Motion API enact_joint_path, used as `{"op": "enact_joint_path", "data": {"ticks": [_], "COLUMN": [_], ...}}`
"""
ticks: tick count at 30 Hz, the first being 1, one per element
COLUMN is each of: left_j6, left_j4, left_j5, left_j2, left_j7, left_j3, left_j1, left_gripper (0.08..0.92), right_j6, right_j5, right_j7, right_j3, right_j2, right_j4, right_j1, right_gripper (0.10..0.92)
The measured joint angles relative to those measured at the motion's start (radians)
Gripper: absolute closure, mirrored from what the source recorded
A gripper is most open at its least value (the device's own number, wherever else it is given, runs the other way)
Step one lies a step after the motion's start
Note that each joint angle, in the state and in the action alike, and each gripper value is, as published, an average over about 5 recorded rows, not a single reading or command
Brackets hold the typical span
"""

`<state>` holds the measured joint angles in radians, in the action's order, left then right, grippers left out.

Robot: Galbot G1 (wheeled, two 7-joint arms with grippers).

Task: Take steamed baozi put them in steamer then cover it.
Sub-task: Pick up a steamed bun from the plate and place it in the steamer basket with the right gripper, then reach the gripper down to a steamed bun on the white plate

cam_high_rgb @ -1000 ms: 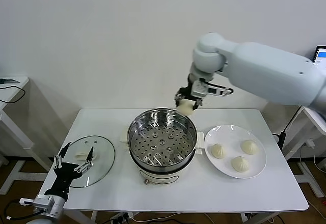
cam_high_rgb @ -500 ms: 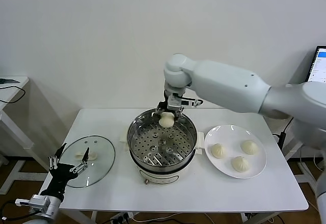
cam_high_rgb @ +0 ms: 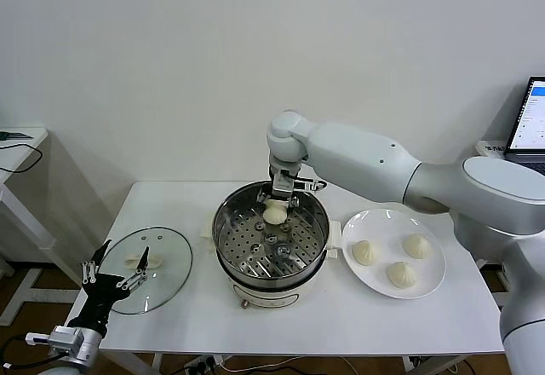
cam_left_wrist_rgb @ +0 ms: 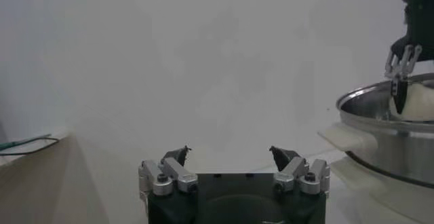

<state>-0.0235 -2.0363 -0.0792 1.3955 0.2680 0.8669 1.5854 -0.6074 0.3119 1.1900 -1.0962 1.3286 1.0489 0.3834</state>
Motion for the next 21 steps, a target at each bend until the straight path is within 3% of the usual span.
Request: {"op": "enact_joint_path", "data": {"ticks": [4, 10, 21], "left_j6": [-0.001, -0.004, -0.007], "left_j4": [0.002, 0.006, -0.012], "left_j5": [0.0, -0.001, 0.004], "left_j2": [0.002, 0.005, 0.004], "left_j7": [0.001, 0.002, 0.001], "left_j3": [0.003, -0.001, -0.024], "left_j1": [0.0, 0.005, 0.017], "left_gripper": [0.177, 0.177, 0.177], "right_j6": [0.001, 0.034, 0.258], "right_j5": [-0.003, -0.07, -0.345], "right_j7": [0.0, 0.022, 0.103], "right_j3": [0.009, 0.008, -0.098], "right_j2": [-0.001, -0.047, -0.338], "right_j4": [-0.003, 0.042, 0.24], "right_j1": [0.0, 0.054, 0.288], "right_gripper": [0.212, 0.203, 0.203]}}
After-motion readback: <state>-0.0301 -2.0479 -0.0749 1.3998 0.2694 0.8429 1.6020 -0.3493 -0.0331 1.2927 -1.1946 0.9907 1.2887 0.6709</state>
